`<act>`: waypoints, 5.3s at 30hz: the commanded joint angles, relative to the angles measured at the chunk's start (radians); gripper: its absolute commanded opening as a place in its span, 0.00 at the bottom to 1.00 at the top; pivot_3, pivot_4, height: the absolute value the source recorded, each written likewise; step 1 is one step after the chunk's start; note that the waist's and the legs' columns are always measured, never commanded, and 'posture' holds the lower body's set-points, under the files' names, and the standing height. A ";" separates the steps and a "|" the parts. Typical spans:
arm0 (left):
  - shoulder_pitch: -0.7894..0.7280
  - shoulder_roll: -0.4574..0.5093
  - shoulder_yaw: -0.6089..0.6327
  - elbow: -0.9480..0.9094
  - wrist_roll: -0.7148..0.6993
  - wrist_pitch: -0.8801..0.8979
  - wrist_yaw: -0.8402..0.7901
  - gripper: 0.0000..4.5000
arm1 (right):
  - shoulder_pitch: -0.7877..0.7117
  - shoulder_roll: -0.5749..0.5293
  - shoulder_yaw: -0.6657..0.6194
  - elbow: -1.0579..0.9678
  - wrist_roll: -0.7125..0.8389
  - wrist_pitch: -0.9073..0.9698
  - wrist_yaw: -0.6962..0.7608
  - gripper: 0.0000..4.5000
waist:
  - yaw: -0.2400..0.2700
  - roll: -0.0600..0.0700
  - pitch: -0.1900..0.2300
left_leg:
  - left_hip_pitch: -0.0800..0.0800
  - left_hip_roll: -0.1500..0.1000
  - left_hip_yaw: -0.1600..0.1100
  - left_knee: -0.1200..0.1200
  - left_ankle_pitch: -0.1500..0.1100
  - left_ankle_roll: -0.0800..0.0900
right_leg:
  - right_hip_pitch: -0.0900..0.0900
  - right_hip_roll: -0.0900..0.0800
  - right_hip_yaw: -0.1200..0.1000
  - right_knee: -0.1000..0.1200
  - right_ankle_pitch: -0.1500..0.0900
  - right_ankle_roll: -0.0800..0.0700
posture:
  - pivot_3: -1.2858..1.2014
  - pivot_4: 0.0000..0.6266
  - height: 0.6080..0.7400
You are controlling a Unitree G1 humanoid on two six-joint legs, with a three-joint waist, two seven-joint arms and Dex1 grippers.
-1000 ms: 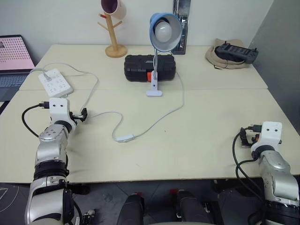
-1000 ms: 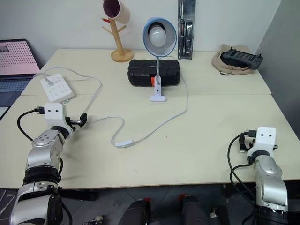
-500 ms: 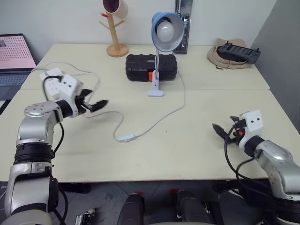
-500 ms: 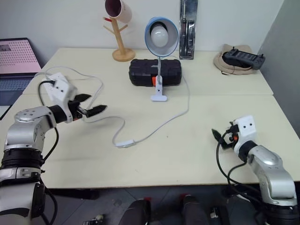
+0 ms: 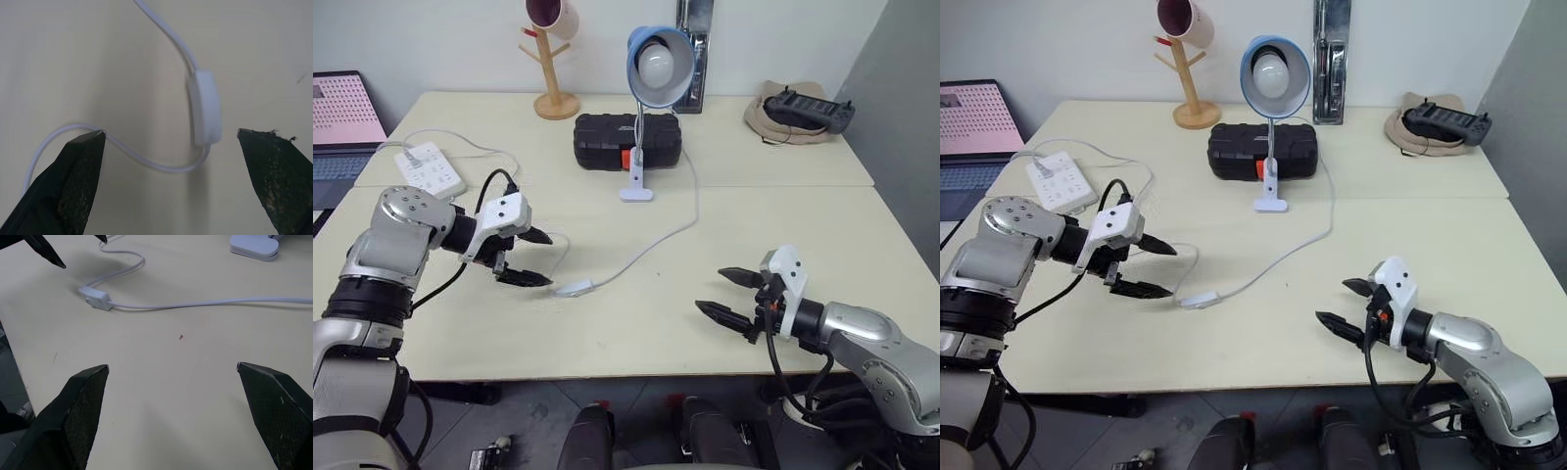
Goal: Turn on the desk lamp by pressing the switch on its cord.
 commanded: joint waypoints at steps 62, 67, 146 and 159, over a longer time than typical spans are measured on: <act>-0.199 -0.444 0.303 -0.231 -0.583 1.352 0.254 0.09 | -0.066 0.200 -0.218 0.016 0.883 0.104 -0.496 1.00 | -0.016 -0.001 0.001 | 0.001 0.002 -0.005 0.001 0.000 0.000 | 0.001 0.003 -0.002 0.002 0.000 0.000 | 0.52 0.24 1.00; -0.124 -0.512 0.373 -0.373 -0.685 1.480 0.368 0.09 | -0.137 0.121 -0.205 0.069 1.185 0.068 -0.610 1.00 | -0.018 -0.001 0.001 | 0.000 0.002 -0.005 0.000 0.000 0.000 | 0.001 0.002 -0.002 0.002 0.001 -0.001 | 0.52 0.24 1.00; -0.025 -0.498 0.356 -0.457 -0.990 1.450 0.593 0.09 | -0.220 -0.014 0.016 0.117 1.397 -0.016 -0.644 0.46 | -0.003 -0.001 0.001 | -0.001 0.001 -0.003 -0.001 0.000 0.000 | 0.000 0.001 0.000 -0.001 0.000 0.000 | 0.52 0.24 1.00; -0.022 -0.502 0.359 -0.460 -1.004 1.455 0.608 0.09 | -0.208 -0.012 0.018 0.113 1.397 -0.017 -0.641 0.12 | -0.003 -0.001 0.001 | -0.001 0.001 -0.003 -0.001 0.000 0.000 | 0.000 0.001 0.000 -0.001 0.000 0.000 | 0.52 0.24 1.00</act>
